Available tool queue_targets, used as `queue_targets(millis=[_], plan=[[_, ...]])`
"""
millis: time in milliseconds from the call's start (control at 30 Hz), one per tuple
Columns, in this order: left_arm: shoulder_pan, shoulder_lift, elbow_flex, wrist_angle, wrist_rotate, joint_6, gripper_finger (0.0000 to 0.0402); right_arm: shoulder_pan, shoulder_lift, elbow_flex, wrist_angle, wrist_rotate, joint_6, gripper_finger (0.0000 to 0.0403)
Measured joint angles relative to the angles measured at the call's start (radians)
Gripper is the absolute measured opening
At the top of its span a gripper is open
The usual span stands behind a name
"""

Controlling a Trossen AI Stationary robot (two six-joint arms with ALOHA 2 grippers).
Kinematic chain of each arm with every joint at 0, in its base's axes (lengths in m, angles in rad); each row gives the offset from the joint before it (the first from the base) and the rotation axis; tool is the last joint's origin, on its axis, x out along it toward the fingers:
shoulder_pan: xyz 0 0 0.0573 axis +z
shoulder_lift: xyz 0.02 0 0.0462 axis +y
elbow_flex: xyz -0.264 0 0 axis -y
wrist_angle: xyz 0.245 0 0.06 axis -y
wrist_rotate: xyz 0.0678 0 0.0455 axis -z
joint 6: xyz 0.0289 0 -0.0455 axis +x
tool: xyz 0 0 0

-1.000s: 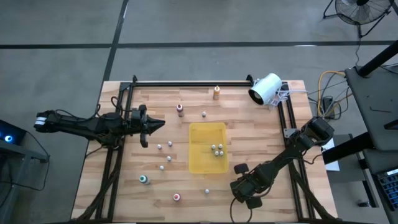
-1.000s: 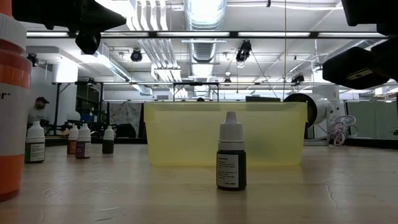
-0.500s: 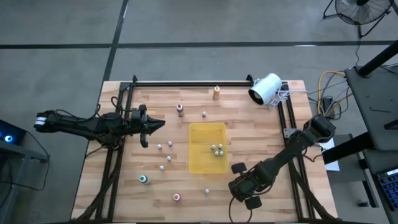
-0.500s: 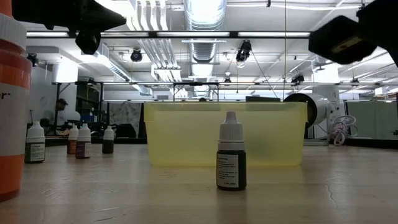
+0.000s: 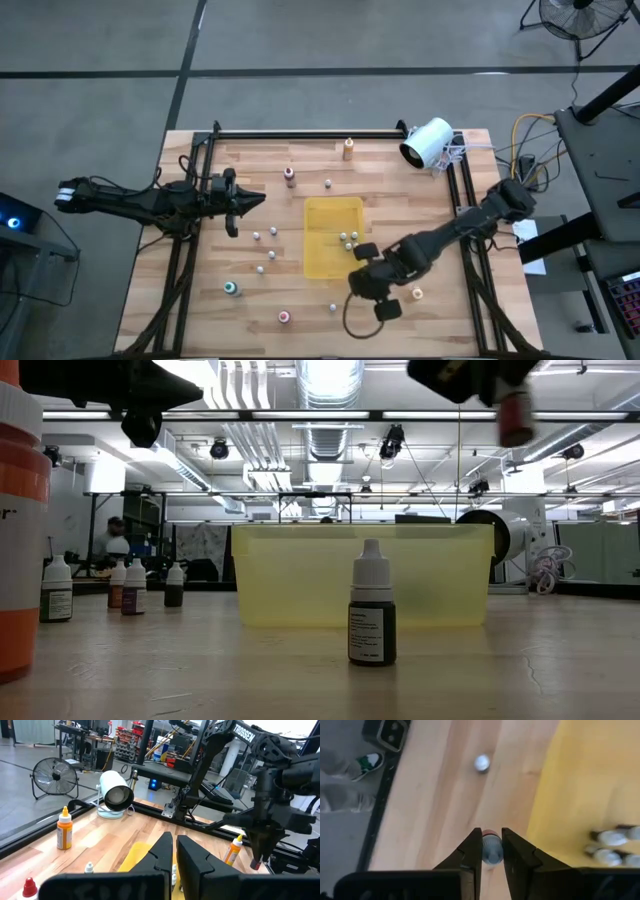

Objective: Pick & Place food coloring
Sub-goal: Put the small red food coloring bottle into the yellow bin

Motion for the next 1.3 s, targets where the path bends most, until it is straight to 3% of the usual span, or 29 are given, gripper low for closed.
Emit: queue_targets(millis=[1067, 1300], plan=[[0.000, 0.000, 0.000, 0.000, 0.000, 0.000, 0.0000, -0.252, 0.050, 0.066, 0.034, 0.049, -0.333, 0.0047], [0.000, 0.000, 0.000, 0.001, 0.000, 0.000, 0.0000, -0.291, 0.114, 0.066, 0.070, 0.048, -0.357, 0.0048]])
